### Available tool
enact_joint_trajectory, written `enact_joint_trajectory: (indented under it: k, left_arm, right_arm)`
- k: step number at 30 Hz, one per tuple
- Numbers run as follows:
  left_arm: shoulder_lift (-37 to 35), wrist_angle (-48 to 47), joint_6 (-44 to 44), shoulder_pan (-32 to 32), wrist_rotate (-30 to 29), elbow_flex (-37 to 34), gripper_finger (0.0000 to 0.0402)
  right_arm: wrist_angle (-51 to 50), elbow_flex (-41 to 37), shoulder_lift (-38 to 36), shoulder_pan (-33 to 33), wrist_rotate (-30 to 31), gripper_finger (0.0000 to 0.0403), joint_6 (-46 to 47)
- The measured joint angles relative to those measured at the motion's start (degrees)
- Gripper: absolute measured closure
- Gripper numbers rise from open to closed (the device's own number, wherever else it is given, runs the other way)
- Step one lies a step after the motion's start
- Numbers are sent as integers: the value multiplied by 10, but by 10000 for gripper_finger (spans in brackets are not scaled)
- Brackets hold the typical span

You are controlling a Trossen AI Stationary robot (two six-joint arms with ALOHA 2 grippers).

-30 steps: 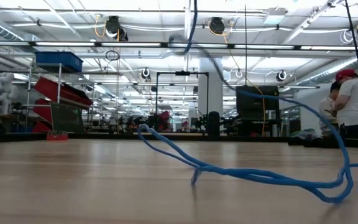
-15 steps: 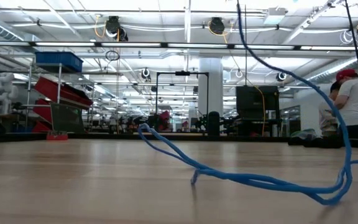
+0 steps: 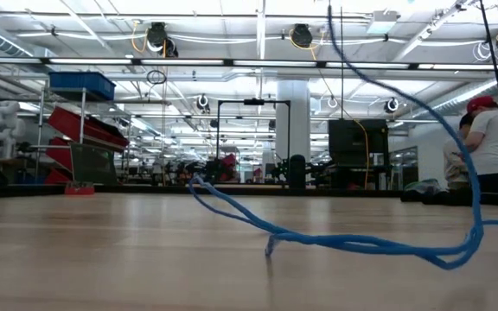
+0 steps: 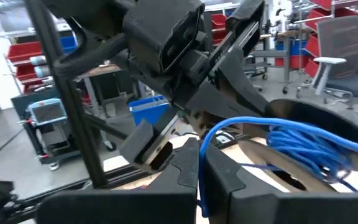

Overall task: Coil cords
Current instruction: Coil the blue wire onto a spool

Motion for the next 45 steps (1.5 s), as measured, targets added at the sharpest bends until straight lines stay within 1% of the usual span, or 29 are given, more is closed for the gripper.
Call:
enact_joint_trajectory:
  k: [6, 15, 21, 29, 32, 42, 45]
  left_arm:
    - [5, 34, -2, 11, 17, 0, 395]
    - [5, 68, -1, 12, 17, 0, 395]
    - [5, 103, -2, 12, 18, 0, 395]
    - [5, 141, -5, 11, 23, 0, 395]
    - [5, 161, -6, 9, 32, 0, 395]
    - [-9, 164, -17, -10, 41, 0, 395]
    - [-10, 163, -16, -13, 41, 0, 395]
  right_arm:
    - [-10, 0, 0, -21, 0, 403, -4]
    - [-32, 0, 6, -41, 4, 403, -1]
    - [-31, 0, 26, -49, 45, 403, 3]
    - [-33, 0, 30, -51, 50, 403, -2]
    - [-48, 0, 30, -51, 52, 403, 6]
    - [-77, 0, 38, -37, 78, 403, 27]
    - [-82, 0, 38, -30, 78, 394, 26]
